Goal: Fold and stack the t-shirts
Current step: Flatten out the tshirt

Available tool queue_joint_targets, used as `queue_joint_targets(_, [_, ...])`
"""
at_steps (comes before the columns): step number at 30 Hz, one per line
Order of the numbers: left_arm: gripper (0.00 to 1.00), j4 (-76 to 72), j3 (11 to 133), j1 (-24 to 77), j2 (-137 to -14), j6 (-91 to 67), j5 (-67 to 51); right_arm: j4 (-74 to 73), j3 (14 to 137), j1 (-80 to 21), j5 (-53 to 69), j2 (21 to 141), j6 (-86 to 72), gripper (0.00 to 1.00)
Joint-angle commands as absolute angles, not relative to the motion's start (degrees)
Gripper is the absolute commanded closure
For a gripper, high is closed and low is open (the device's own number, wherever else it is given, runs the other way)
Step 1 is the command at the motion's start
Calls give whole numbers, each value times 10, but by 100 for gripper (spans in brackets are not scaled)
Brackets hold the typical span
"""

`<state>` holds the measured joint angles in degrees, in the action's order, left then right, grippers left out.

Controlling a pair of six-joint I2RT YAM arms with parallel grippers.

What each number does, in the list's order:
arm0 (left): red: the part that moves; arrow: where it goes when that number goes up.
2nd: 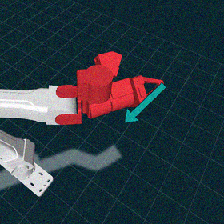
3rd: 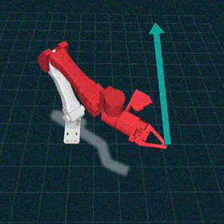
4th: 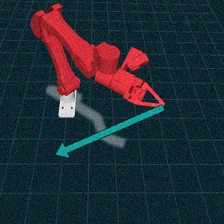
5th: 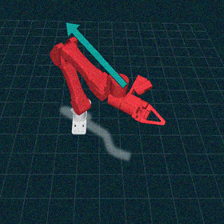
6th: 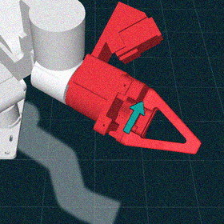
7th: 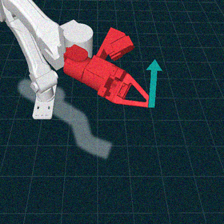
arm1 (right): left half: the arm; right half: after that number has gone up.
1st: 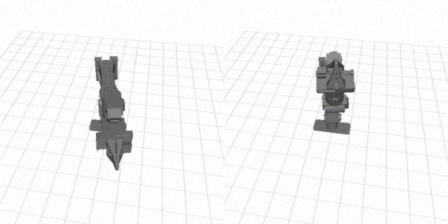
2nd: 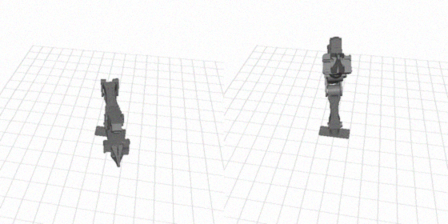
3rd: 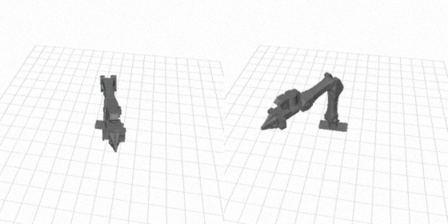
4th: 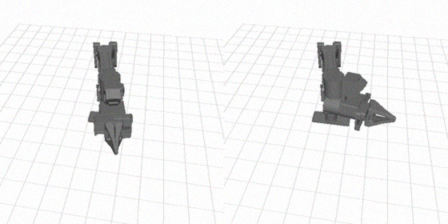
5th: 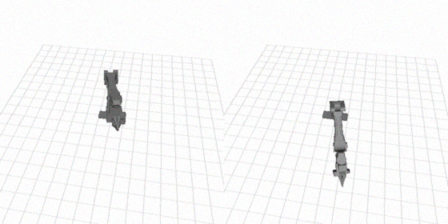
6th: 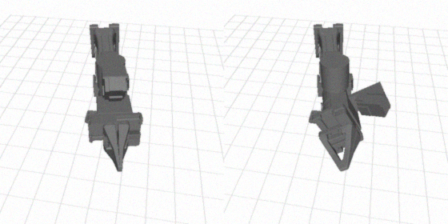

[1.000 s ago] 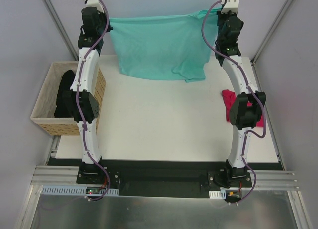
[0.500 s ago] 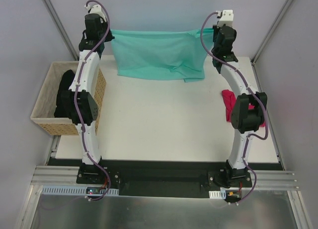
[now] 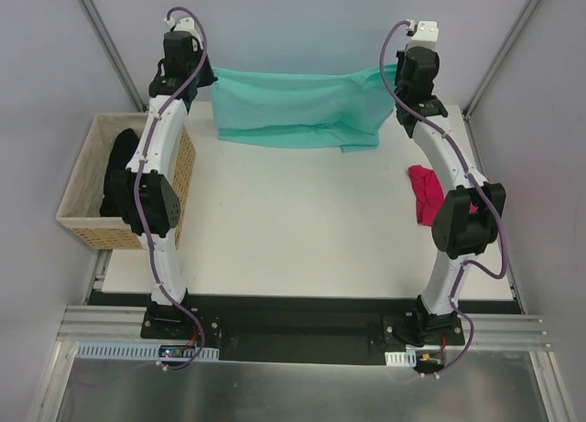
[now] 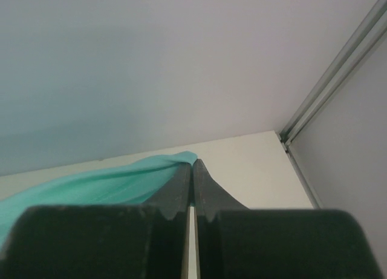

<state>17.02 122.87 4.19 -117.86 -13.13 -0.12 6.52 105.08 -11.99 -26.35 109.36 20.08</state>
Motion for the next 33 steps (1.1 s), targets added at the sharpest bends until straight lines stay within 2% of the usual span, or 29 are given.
queue_joint_targets(1, [100,198,1223,56,-1131,-143,-4,-21,1068,-118,-271,1050,149,99])
queue_joint_targets(5, [100,224,1206,70,-1123,-149,-4,-92,1060,-118,-260,1032,121,99])
queue_joint_targets(16, [100,243,1122,93,-1059,-154,11,-173,976,-130,-245,955,56,99])
queue_joint_targets(33, [100,285,1023,118,-991,-183,35,-294,945,-153,-229,910,13,99])
